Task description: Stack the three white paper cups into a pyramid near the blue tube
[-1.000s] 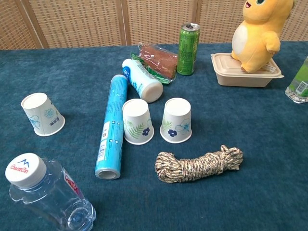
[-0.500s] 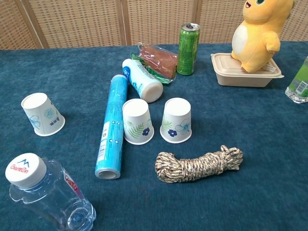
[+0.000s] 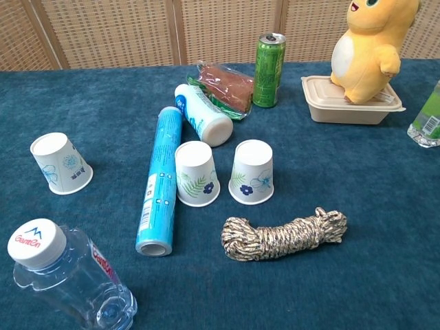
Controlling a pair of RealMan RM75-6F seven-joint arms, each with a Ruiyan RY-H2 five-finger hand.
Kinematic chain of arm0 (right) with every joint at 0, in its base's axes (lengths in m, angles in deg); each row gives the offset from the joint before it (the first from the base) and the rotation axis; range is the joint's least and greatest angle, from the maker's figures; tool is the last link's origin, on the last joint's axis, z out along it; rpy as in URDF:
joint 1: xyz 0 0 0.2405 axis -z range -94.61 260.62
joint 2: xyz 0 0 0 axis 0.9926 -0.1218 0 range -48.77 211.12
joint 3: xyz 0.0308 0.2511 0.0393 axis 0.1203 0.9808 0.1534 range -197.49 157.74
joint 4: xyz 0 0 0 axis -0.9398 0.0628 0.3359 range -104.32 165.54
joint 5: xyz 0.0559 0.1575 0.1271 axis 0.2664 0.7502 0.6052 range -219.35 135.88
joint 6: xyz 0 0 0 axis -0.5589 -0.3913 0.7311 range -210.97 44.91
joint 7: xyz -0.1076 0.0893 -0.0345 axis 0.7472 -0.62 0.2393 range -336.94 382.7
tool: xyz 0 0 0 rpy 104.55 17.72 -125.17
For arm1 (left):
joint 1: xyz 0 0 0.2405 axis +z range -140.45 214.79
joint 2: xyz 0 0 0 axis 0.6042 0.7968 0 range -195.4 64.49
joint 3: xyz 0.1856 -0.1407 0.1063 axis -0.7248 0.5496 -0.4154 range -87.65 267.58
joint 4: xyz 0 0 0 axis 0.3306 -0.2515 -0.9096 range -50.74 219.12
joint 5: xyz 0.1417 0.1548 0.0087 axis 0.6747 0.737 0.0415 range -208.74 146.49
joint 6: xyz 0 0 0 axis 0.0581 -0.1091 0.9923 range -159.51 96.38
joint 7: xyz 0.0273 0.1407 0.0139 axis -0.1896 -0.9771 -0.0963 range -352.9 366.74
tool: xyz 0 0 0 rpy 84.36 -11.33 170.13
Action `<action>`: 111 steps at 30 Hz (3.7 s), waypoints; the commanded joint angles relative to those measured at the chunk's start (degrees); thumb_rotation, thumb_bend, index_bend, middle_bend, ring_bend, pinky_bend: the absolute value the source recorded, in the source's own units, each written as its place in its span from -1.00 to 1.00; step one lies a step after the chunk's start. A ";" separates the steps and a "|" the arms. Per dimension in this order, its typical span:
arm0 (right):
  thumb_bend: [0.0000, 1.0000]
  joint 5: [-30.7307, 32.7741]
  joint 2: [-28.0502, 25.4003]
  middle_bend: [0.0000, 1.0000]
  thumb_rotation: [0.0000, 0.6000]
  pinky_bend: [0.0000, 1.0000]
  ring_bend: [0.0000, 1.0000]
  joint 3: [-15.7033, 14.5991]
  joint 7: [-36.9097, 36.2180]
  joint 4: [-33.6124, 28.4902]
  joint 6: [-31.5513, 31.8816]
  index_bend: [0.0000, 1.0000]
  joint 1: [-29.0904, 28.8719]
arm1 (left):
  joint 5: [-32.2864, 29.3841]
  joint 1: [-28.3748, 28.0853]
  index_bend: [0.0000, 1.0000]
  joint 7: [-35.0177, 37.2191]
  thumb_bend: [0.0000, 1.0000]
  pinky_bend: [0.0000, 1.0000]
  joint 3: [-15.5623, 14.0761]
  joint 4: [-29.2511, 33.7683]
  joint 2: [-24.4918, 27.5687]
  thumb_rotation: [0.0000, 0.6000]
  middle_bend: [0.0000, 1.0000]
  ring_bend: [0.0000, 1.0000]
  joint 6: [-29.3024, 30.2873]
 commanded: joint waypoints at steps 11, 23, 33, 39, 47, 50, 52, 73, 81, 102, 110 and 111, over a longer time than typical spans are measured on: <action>-1.00 0.11 -0.77 -0.52 1.00 -0.73 -0.68 1.06 -2.06 -0.23 0.26 -0.76 0.87 | -9.62 -8.29 -1.00 -19.58 -0.56 -1.00 2.76 6.91 -6.88 1.00 -1.00 -1.00 -10.41; -0.99 5.16 -0.02 -0.52 1.00 -0.79 -0.70 4.76 2.64 -0.59 1.24 -0.77 2.47 | -20.43 -14.62 -1.00 -33.10 -0.55 -1.00 4.73 8.10 -13.28 1.00 -1.00 -1.00 -14.16; -0.97 9.53 -0.77 -0.52 1.00 -0.83 -0.76 6.21 4.22 -2.12 -1.71 -0.77 3.11 | -27.10 -18.44 -1.00 -39.86 -0.55 -1.00 5.15 8.67 -16.93 1.00 -1.00 -1.00 -13.71; -0.97 10.02 -1.34 -0.52 1.00 -0.83 -0.77 6.78 3.70 -2.72 -2.12 -0.77 3.40 | -31.20 -20.38 -1.00 -42.57 -0.54 -1.00 5.07 7.43 -19.39 1.00 -1.00 -1.00 -13.25; -0.94 11.31 -1.38 -0.52 1.00 -0.83 -0.77 7.76 4.36 -3.25 -2.04 -0.71 3.94 | -33.95 -21.94 -0.89 -44.45 -0.51 -0.57 4.50 4.51 -23.09 1.00 -0.96 -0.95 -11.44; -0.93 12.20 -1.47 -0.52 1.00 -0.83 -0.77 8.00 5.20 -3.84 -2.68 -0.69 4.04 | -34.72 -22.17 -0.68 -45.11 -0.49 -0.37 4.24 3.58 -24.11 1.00 -0.80 -0.77 -10.38; -0.94 12.94 -1.74 -0.54 1.00 -0.86 -0.78 7.90 5.67 -4.27 -3.77 -0.70 4.06 | -35.23 -22.36 -0.60 -45.89 -0.49 -0.30 4.00 3.18 -24.66 1.00 -0.70 -0.66 -9.66; -1.00 13.98 -4.19 -0.91 1.00 -1.00 -1.00 7.17 6.99 -7.08 -8.12 -0.84 4.16 | -34.30 -23.27 -0.38 -45.70 -0.41 -0.13 2.93 3.65 -25.08 1.00 -0.45 -0.45 -6.67; -1.00 13.83 -4.35 -0.91 1.00 -1.00 -1.00 7.26 6.45 -7.22 -8.32 -0.84 4.26 | -34.55 -23.57 -0.31 -45.80 -0.37 -0.07 2.62 3.68 -25.20 1.00 -0.39 -0.37 -6.48; -1.00 14.00 -4.21 -0.91 1.00 -1.00 -1.00 7.35 6.22 -7.09 -9.26 -0.84 4.20 | -32.02 -24.01 -0.19 -41.51 -0.26 0.05 5.31 14.43 -19.16 1.00 -0.29 -0.21 -5.04; -1.00 13.87 -4.22 -0.91 1.00 -1.00 -1.00 7.31 6.30 -7.17 -9.40 -0.84 4.20 | -26.68 -26.21 -0.18 -37.94 -0.26 0.04 7.05 17.82 -15.11 1.00 -0.29 -0.21 -7.67; -1.00 13.86 -4.18 -0.91 1.00 -1.00 -1.00 7.29 6.42 -7.16 -9.47 -0.84 4.16 | -25.10 -26.44 -0.18 -36.40 -0.27 0.03 7.02 17.48 -14.79 1.00 -0.29 -0.22 -8.46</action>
